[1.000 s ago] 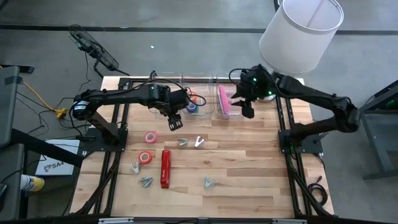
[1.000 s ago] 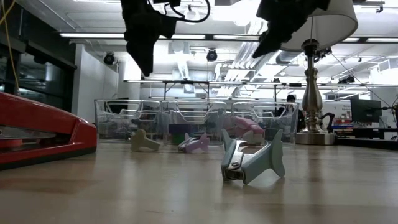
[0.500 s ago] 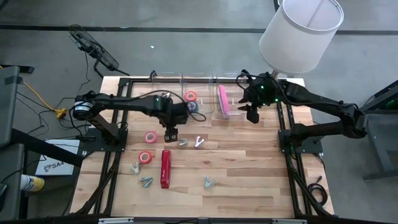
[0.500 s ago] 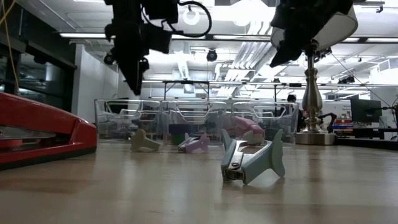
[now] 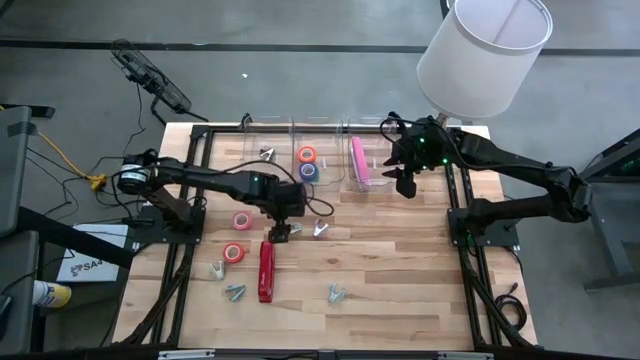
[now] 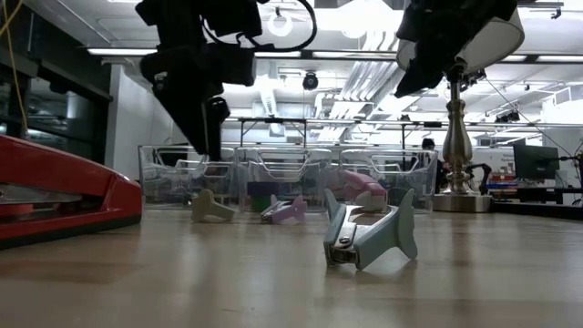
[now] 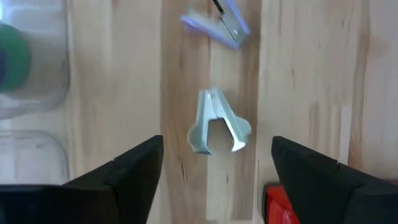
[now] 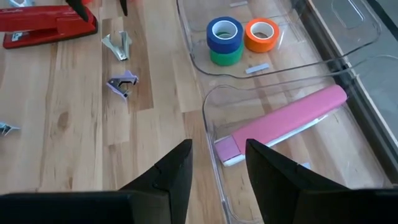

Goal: Pick and place Stapler, Stapler remover, tape
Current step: Put the top gray staple remover into the left transparent bin

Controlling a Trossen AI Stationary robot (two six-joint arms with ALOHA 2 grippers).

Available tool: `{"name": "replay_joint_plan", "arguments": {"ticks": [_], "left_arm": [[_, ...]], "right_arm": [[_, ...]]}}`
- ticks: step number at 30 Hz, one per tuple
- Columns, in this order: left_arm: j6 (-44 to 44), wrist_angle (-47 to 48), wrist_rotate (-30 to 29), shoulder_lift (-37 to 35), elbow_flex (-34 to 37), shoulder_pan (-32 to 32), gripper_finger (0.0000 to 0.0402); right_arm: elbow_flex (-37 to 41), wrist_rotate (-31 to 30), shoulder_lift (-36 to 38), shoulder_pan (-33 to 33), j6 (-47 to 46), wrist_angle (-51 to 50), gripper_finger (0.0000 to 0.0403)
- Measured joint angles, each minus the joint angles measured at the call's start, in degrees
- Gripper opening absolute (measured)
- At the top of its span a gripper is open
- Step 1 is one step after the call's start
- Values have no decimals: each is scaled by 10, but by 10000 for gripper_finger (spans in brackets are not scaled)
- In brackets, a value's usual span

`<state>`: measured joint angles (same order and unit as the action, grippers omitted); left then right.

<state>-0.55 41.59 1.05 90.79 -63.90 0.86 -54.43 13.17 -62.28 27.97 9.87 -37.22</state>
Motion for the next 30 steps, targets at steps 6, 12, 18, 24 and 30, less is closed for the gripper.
{"name": "replay_joint_plan", "arguments": {"ticks": [6,12,18,24,30], "left_arm": [[-4,-32,0,27,-1,-10,317],[3,-24,2,55,-1,-9,318],[9,-31,10,60,-1,-9,318],[12,-32,10,68,-2,-9,318],[23,-41,9,87,-1,-9,318]], "right_arm": [[0,0,0,0,-2,3,140],[0,0,0,0,-9,2,140],[0,0,0,0,-11,2,140],[0,0,0,0,-11,2,140],[0,0,-1,0,-11,2,140]]}}
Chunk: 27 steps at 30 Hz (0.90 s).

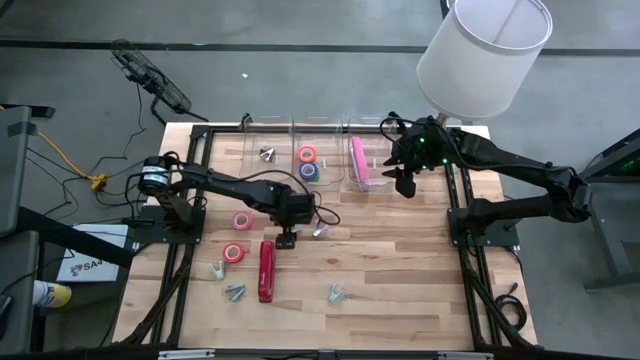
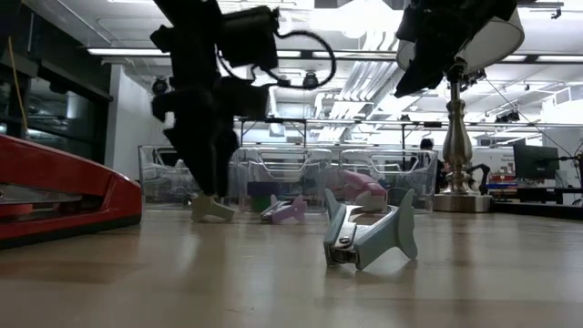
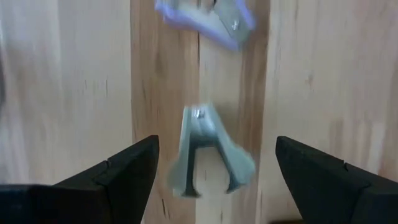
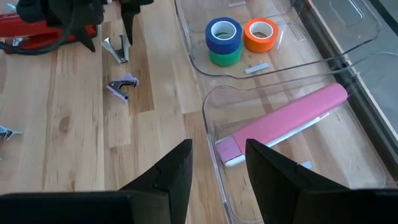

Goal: Pick and place Stapler, Stapler remover, tape
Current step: Put the top gray staple remover into the left transparent bin

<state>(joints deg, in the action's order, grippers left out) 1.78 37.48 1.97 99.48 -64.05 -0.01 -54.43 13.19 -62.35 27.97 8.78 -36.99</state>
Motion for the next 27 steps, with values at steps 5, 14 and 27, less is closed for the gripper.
{"name": "replay_joint_plan", "arguments": {"ticks": [5,14,27], "left_arm": [[2,5,-1,9,1,0,318],[2,18,-9,36,0,0,317],[2,-5,0,37,0,0,317]], "right_arm": [[0,0,0,0,-1,-1,140],[0,0,0,0,0,0,140],[0,-11,0,0,2,0,140]]}}
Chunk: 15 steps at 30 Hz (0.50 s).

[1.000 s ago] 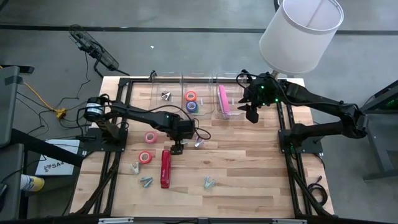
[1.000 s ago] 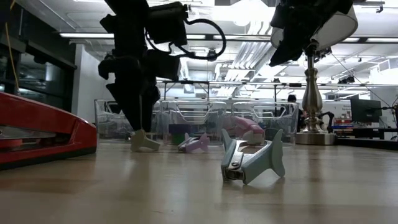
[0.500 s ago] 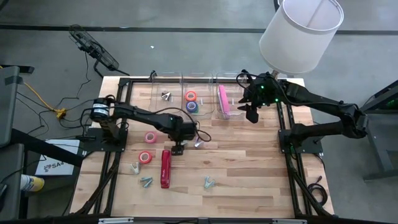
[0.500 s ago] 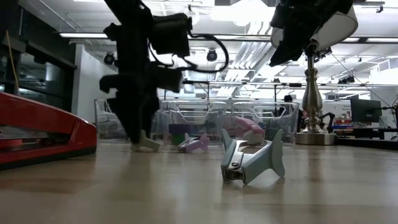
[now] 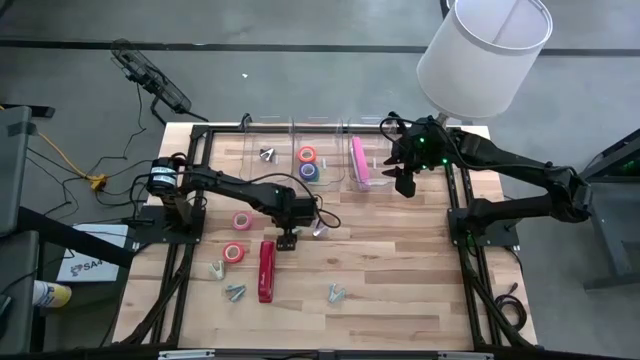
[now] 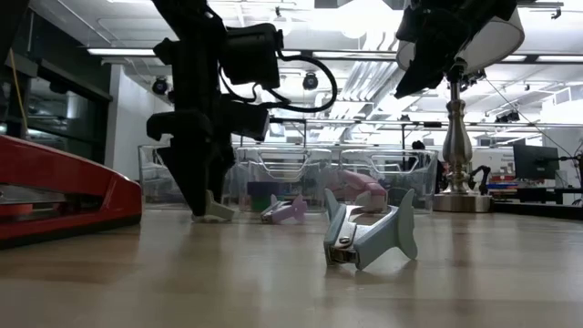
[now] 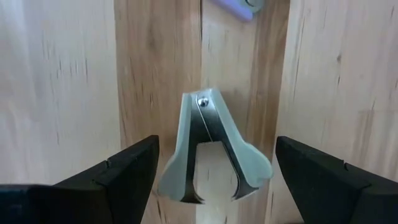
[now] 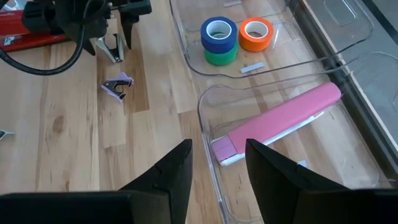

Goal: Pick and place Stapler, Stapler remover, tape
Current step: Put the top gray staple remover into the left transparent bin

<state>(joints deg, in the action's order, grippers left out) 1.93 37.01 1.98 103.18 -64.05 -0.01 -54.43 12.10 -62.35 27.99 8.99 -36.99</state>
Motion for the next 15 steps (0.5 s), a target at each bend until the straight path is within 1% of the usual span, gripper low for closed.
{"name": "replay_joint_plan", "arguments": {"ticks": [3,6,10,15], "left_arm": [[0,4,-13,0,0,0,316],[0,11,-24,0,0,0,307],[7,8,-25,0,0,0,277],[28,11,-26,0,0,0,228]], "right_arm": [[0,0,0,0,0,0,140],[0,0,0,0,0,0,140],[0,0,0,0,0,0,140],[0,0,0,0,0,0,140]]}}
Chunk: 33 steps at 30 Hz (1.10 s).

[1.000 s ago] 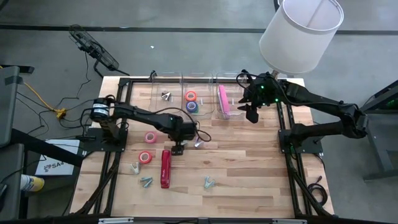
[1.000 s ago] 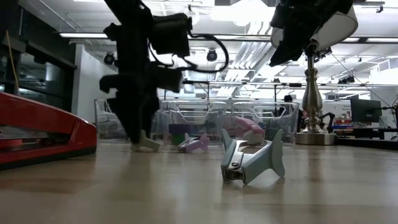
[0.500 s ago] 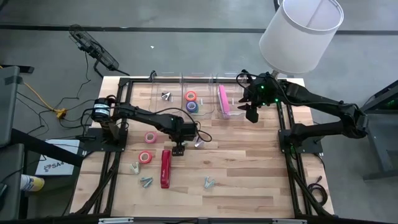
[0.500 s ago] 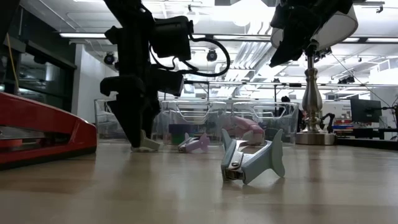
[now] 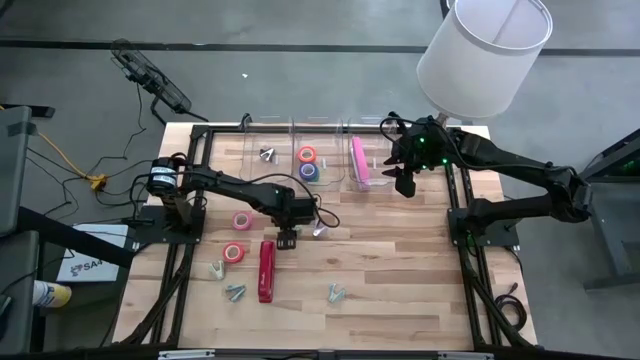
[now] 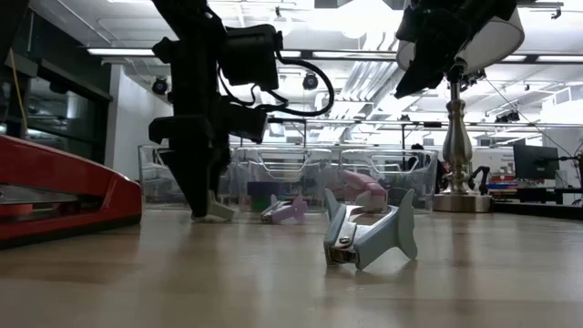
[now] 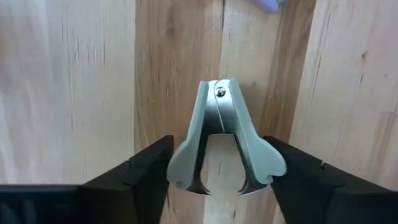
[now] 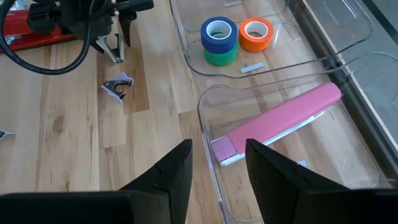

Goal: Pick and place Stapler, Stapler remover, tape
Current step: Put the top gray staple remover into the left transparent bin

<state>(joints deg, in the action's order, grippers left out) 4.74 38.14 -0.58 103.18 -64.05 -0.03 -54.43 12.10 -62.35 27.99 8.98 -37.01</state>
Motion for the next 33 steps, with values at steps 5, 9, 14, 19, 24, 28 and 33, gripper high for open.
{"name": "replay_joint_plan", "arguments": {"ticks": [5,9,14,19,24,28,33], "left_arm": [[3,1,1,0,0,0,174],[3,1,7,0,0,0,133],[3,1,9,-1,0,0,93],[5,1,9,-1,0,0,93],[16,12,12,-1,-3,0,98],[16,53,13,0,-24,0,100],[16,127,7,0,-67,1,102]], "right_arm": [[0,0,0,0,0,0,140],[0,0,0,0,0,0,140],[0,0,0,0,0,0,140],[0,0,0,0,0,0,140],[0,0,0,0,0,0,140],[0,0,0,0,0,0,140],[0,0,0,0,0,0,140]]}}
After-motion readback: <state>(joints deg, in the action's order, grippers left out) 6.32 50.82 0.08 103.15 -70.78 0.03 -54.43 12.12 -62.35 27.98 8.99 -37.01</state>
